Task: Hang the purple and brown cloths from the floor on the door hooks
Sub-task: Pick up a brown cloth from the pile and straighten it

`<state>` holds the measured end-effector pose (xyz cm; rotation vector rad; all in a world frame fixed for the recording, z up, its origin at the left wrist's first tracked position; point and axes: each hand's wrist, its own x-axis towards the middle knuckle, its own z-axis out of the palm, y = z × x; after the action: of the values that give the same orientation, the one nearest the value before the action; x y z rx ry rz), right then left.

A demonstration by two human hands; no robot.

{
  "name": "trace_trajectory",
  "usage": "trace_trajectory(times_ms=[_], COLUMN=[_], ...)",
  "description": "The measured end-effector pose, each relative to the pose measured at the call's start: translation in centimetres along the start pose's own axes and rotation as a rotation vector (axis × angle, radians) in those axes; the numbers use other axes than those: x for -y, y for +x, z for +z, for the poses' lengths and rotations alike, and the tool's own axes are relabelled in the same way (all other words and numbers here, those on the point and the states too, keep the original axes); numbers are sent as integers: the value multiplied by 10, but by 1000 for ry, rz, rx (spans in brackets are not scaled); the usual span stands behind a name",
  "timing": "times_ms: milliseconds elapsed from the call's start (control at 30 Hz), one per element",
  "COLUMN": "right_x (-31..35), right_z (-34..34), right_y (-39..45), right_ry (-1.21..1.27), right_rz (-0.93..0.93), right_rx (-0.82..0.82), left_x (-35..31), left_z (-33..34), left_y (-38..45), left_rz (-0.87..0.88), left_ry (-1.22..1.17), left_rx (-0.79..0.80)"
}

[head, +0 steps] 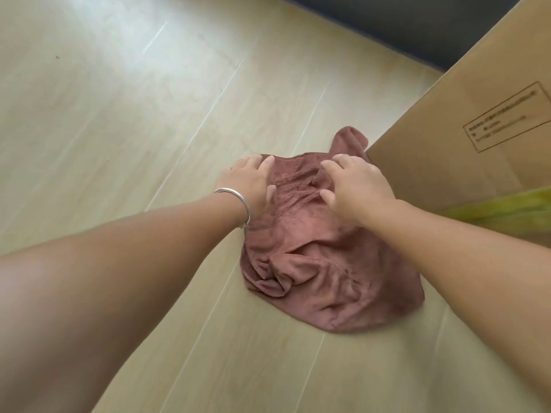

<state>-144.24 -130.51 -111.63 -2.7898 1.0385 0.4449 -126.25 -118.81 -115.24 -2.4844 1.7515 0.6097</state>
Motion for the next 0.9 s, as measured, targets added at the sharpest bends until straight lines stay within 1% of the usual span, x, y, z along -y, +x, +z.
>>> trace_trajectory(times_ms=[100, 167, 267, 300, 367, 433, 500, 600, 667, 767, 900], right_x=[-11, -16, -22, -22, -20, -15, -10, -1, 8, 20, 35], right_z=[15, 23, 30, 29, 25, 18, 12, 6, 2, -14, -56], right_y=[31, 47, 64, 68, 71, 71, 68, 62, 59, 55, 52], right_ry=[-53, -70, -44, -33, -53, -126, -220, -394, -473, -538, -553], right_rz=[-28, -72, -110, -100, -80, -81, -80, -100, -136, -217, -266], right_rx=[-50, -79, -49, -31, -15, -6, 28, 49, 12, -58, -43], left_x=[5, 6, 3, 2, -1, 0, 7, 20, 28, 45, 71], left_z=[21, 28, 28, 26, 21, 17, 16, 16, 13, 2, -33], left_y=[26, 42, 59, 61, 61, 51, 36, 14, 3, -10, -37], left_rz=[0, 18, 16, 7, 0, -1, -21, -79, -124, -172, -259], left_ry=[0, 34, 96, 112, 131, 141, 99, 47, 41, 2, -1], left_rx=[-20, -70, -187, -205, -181, -148, -127, -144, -165, -209, -240])
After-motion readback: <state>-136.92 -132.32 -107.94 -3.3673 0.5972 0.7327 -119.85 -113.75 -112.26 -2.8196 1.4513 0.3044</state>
